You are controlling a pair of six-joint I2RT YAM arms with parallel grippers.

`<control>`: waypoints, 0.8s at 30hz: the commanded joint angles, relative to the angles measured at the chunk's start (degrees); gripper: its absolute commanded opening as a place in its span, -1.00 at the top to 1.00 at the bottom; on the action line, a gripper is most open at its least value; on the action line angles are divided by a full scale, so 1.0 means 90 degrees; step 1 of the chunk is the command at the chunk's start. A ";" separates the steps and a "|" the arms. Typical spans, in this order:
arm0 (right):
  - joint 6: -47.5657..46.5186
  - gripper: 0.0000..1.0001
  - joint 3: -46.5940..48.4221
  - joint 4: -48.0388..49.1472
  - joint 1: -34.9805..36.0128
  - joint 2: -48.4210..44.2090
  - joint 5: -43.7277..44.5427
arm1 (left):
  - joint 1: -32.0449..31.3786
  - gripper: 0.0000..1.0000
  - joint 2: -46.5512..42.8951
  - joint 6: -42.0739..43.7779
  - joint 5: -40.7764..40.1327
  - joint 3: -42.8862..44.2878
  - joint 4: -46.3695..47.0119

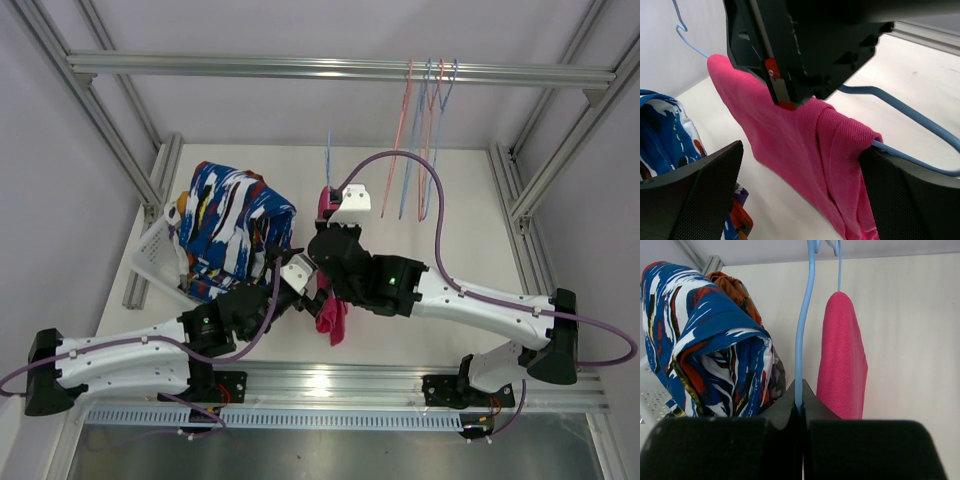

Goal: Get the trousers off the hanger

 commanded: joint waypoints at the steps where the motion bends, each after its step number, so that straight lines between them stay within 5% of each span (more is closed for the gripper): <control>1: 0.0302 1.00 0.0085 0.0661 0.0192 -0.0468 0.0395 | -0.0043 -0.99 0.0078 0.0127 -0.0355 0.0339 0.0153; 24: 0.0634 1.00 -0.0628 0.0182 0.0495 -0.1542 0.0405 | -0.0043 -0.99 0.0439 0.0557 -0.0774 0.0447 0.0075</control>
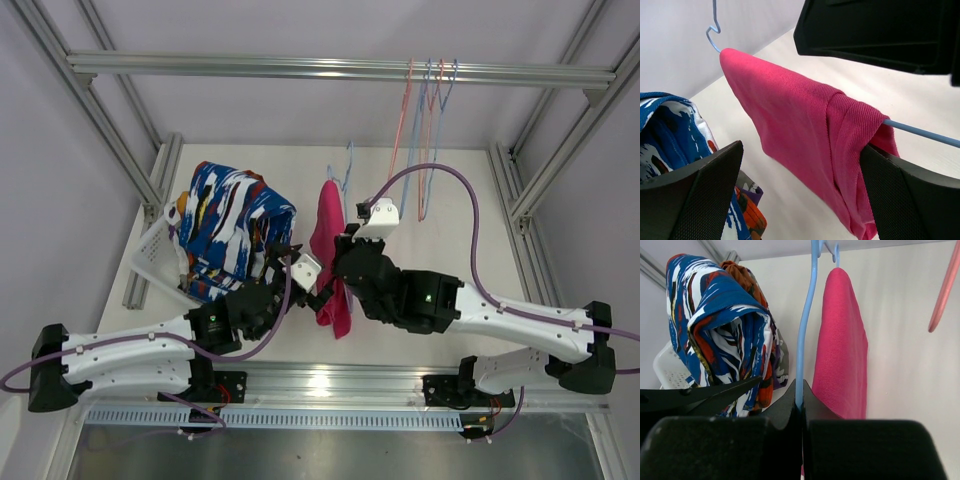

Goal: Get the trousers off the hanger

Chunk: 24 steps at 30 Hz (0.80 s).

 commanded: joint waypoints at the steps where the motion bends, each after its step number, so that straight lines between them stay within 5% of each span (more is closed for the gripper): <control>1: 0.0268 1.00 0.0074 0.0569 0.0072 -0.0406 0.0308 | -0.0021 -0.99 0.0150 0.0198 -0.0294 0.0269 0.0124; 24: 0.0912 1.00 0.0171 0.1448 0.0336 0.0131 -0.0044 | -0.0060 -0.99 0.0199 -0.0446 -0.1611 0.0298 0.0329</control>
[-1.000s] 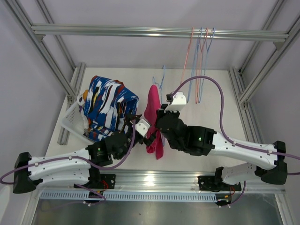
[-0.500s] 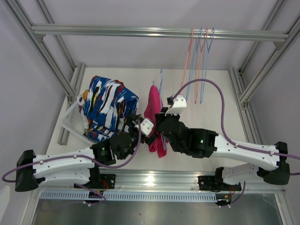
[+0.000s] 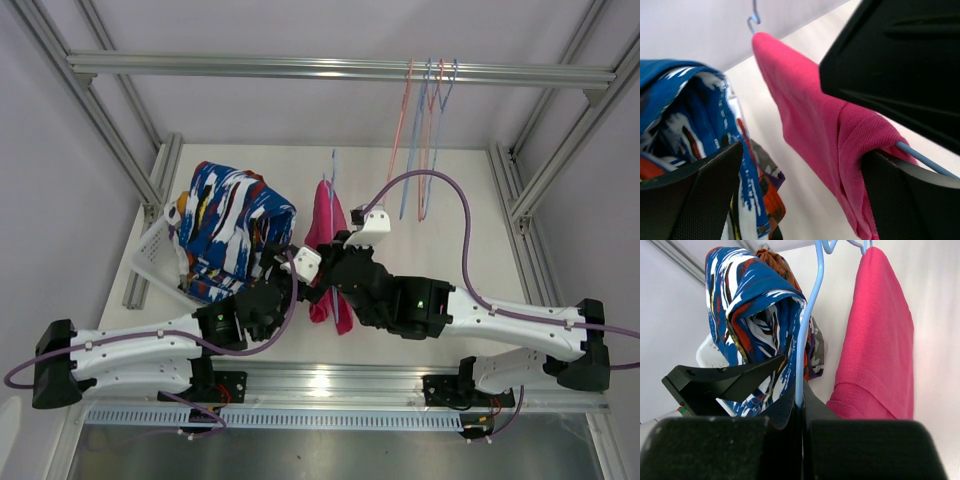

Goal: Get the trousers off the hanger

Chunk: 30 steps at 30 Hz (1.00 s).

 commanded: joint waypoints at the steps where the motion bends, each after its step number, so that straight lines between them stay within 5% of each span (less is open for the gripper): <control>1: 0.0279 1.00 0.0402 0.0957 0.0086 0.0073 0.0383 | -0.0123 -0.99 -0.0133 -0.0274 -0.0519 0.0327 0.0256; 19: 0.0952 1.00 0.0285 0.0636 0.0096 -0.0434 0.0256 | -0.0329 -0.99 0.0970 -0.1045 -0.1935 -0.0101 0.2443; 30: 0.1557 1.00 -0.0486 0.0498 -0.0158 -0.1176 0.0257 | -0.0339 -0.99 0.1028 -0.1670 -0.1995 -0.0775 0.3351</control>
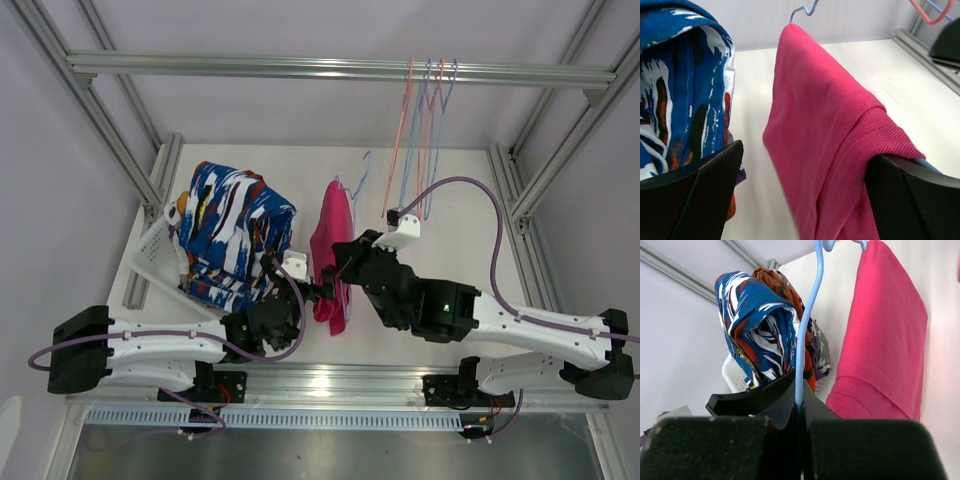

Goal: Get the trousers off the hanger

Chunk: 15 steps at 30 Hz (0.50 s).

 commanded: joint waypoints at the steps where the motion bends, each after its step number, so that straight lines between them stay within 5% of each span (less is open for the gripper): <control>1: 0.0489 1.00 -0.0054 0.0561 -0.0049 -0.0504 0.0208 | 0.0047 -0.99 0.0099 -0.0358 -0.0331 -0.0130 0.0746; 15: 0.0558 1.00 -0.0162 0.0620 -0.0176 -0.0660 -0.0290 | -0.0001 -0.99 0.0919 -0.1043 -0.0048 -0.0286 0.1526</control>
